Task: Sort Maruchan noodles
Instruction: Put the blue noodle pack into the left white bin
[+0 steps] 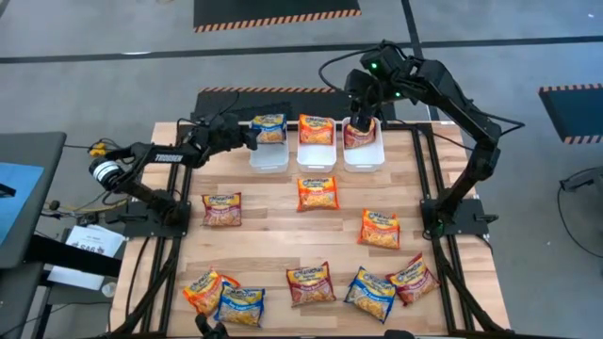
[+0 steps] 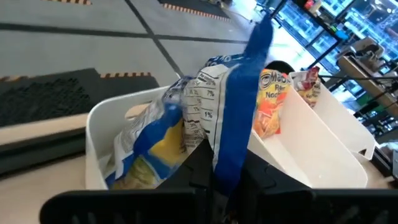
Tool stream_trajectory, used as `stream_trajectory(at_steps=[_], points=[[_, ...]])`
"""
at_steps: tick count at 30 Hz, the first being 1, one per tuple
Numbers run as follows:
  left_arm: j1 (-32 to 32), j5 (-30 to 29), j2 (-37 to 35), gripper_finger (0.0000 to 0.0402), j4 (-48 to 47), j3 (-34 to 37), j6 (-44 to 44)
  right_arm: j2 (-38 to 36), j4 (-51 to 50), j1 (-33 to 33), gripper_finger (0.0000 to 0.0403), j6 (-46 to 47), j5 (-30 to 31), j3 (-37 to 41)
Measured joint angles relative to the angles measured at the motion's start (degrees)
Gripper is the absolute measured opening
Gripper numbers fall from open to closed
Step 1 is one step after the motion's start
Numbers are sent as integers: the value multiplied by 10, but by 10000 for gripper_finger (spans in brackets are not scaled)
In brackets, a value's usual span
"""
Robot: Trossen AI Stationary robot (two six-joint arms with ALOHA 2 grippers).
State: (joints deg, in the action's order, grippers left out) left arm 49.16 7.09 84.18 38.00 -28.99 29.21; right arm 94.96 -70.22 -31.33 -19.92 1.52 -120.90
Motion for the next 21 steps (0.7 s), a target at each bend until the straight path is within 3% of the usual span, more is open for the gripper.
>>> stream_trajectory(at_steps=[10, 17, 21], points=[[1, 20, 3, 63, -22, 1, 6, 0, 0, 0, 182, 1, 0, 0], [10, 76, 3, 117, -83, 1, -5, 0, 0, 0, 182, 1, 0, 0], [18, 72, 3, 152, -85, -1, -5, 0, 0, 1, 182, 1, 0, 0]])
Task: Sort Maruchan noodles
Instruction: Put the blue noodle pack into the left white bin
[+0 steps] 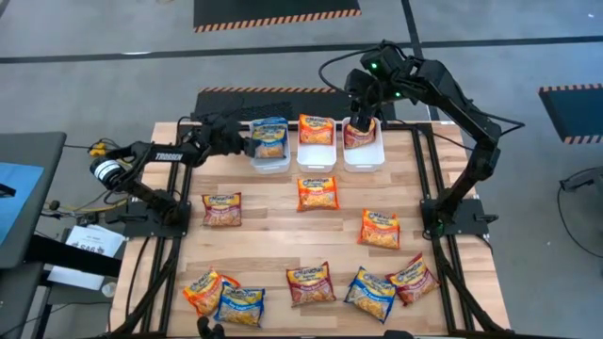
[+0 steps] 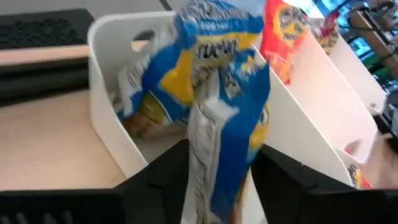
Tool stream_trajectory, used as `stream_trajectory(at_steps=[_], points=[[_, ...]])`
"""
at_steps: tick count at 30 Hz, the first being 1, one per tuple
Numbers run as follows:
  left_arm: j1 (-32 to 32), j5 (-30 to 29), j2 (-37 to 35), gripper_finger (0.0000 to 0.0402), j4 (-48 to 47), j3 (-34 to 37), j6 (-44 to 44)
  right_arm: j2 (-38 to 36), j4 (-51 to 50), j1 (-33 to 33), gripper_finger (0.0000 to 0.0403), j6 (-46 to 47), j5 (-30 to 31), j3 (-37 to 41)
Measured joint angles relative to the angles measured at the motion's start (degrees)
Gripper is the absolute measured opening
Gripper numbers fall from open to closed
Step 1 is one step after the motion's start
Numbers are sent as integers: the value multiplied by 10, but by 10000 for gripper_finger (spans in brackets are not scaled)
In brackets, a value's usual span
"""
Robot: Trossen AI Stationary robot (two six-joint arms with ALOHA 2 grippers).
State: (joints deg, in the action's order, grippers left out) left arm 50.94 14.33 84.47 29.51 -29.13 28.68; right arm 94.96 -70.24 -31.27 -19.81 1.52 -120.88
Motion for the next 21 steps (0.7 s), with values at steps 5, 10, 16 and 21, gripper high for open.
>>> stream_trajectory(at_steps=[5, 10, 16, 21], points=[[2, -27, 0, 188, -11, -15, -1, 0, 0, 0, 182, 0, 0, 0], [2, -12, 0, 202, -10, -37, -2, 0, 0, 0, 182, 0, 0, 0], [16, 9, -1, 204, -41, -67, -11, 0, 0, 0, 182, -1, 0, 0], [34, 142, -1, 201, -53, -98, 40, 0, 0, 0, 182, -1, 0, 0]])
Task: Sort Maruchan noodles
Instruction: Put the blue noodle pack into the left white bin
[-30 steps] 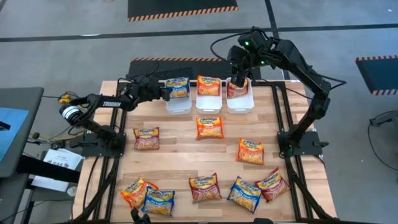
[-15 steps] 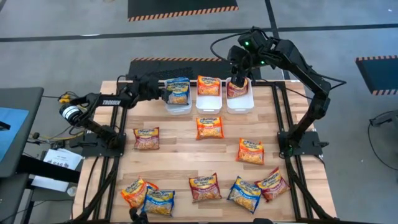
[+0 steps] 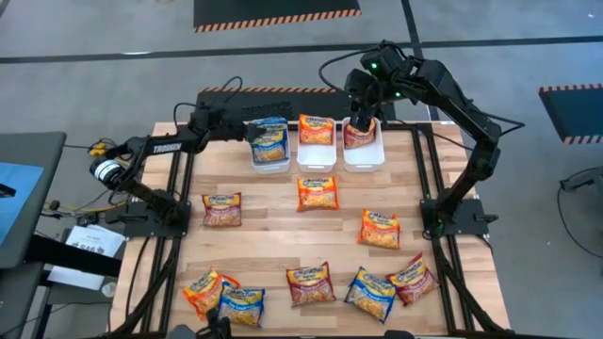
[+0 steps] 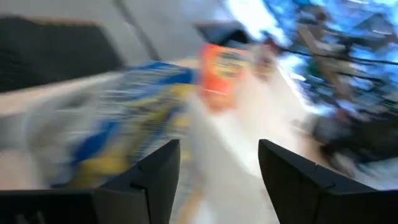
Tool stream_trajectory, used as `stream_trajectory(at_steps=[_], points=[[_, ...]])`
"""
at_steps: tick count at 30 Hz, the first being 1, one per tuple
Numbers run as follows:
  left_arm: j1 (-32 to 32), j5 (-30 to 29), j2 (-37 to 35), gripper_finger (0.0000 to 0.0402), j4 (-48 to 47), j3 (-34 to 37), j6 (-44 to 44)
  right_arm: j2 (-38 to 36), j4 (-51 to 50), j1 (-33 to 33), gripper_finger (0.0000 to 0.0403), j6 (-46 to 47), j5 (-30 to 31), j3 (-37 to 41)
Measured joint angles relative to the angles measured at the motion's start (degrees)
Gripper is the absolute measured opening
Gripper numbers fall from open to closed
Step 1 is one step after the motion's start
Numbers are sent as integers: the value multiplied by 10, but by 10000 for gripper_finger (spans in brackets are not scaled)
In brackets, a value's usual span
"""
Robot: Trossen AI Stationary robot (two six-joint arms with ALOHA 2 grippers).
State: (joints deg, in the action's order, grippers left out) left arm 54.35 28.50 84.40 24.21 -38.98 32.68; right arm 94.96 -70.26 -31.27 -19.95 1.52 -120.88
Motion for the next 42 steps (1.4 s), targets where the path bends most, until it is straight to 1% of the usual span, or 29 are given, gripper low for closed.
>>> stream_trajectory(at_steps=[2, 4, 5, 7, 9, 10, 14, 16, 18, 20, 23, 27, 32, 34, 37, 42], points=[[3, 67, 0, 196, -6, -17, 18, 0, 0, 0, 182, 0, 0, 0], [-4, 113, 0, 188, -17, -35, 34, 0, 0, 0, 182, 0, 0, 0], [-12, 127, 0, 184, -30, -43, 35, 0, 0, 0, 182, 0, 0, 0], [-30, 130, 0, 174, -82, -59, 14, 0, 0, 0, 182, 0, 0, 0], [-49, 109, 0, 165, -164, -78, -34, 0, 0, 0, 182, 0, 0, 0], [-57, 86, 0, 161, -210, -89, -61, 0, 0, 0, 182, 0, 0, 0], [-91, -48, 0, 142, -377, -153, -177, 0, 0, 0, 182, 0, 0, 0], [-102, -93, 0, 131, -445, -193, -237, 0, 0, 0, 182, 0, 0, 0], [-108, -119, 0, 116, -497, -225, -287, 0, 0, 0, 182, 0, 0, 0], [-108, -131, 0, 98, -529, -243, -315, 0, 1, 0, 182, 1, 0, 0], [-106, -124, 0, 70, -537, -247, -323, 0, 1, 0, 182, 7, 0, 0], [-110, -108, 1, 43, -537, -247, -331, 0, 1, 0, 182, 16, 0, 0], [-113, -125, 1, 9, -539, -247, -346, 0, 1, 0, 182, 19, 0, 0], [-113, -126, 14, 3, -533, -247, -343, 0, 2, 0, 182, 20, -1, 0], [-109, -118, 52, 3, -532, -250, -331, 0, 3, 2, 182, 21, -1, 0], [-114, -101, 117, 1, -535, -279, -326, 0, 5, 2, 182, 21, -1, 0]])
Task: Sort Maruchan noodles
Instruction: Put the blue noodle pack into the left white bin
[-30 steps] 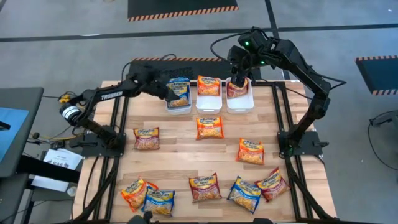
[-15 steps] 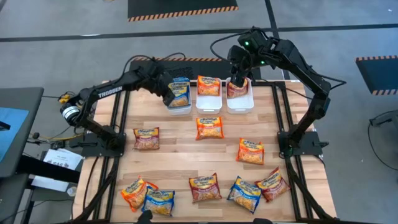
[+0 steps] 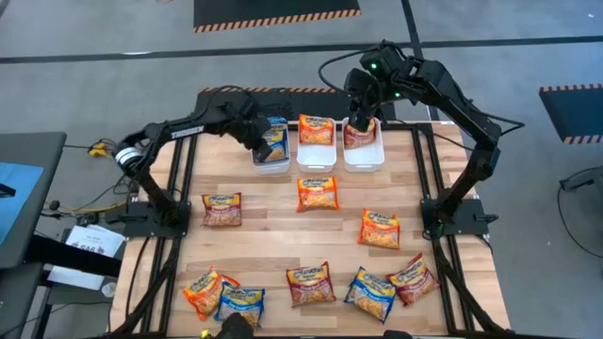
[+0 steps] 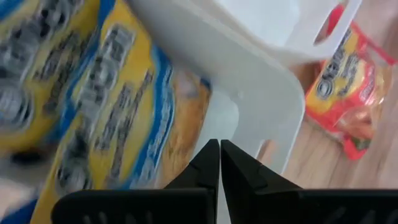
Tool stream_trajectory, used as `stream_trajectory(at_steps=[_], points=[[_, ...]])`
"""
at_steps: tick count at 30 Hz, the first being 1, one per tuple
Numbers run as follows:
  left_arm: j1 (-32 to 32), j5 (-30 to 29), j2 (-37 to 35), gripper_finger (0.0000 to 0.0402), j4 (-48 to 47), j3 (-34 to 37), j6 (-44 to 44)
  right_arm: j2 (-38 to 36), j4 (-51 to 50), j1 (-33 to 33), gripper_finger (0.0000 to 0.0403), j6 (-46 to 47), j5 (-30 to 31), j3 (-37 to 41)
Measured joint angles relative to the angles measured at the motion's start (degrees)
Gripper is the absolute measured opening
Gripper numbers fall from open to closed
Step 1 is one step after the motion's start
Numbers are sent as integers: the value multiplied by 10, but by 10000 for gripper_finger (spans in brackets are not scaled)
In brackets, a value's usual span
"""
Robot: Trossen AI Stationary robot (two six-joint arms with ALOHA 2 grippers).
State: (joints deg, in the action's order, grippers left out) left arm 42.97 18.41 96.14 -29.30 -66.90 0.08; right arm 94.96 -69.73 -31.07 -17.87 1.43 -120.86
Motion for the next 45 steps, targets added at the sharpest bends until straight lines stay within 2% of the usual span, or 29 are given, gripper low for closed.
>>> stream_trajectory(at_steps=[11, 15, 20, 27, 33, 41, 45], points=[[-17, 5, 94, 1, -86, -71, -32, 0, -1, 2, 182, 0, 0, 0], [-25, 0, 108, 2, -85, -76, -40, 0, -1, 3, 182, -1, 0, 0], [-28, -81, 115, 2, -84, -76, -55, 0, 0, 3, 182, -1, 0, 0], [-25, -133, 119, 2, -51, -76, -65, 0, 0, 3, 182, -1, 0, 0], [-25, -210, 119, 2, -26, -76, -77, 0, 1, 3, 182, -1, 0, 0], [-23, -238, 119, 2, -8, -74, -85, 0, 0, 3, 182, 4, 0, 0], [-25, -217, 119, 2, 2, -74, -86, 0, 0, 3, 182, 5, -1, 0]])
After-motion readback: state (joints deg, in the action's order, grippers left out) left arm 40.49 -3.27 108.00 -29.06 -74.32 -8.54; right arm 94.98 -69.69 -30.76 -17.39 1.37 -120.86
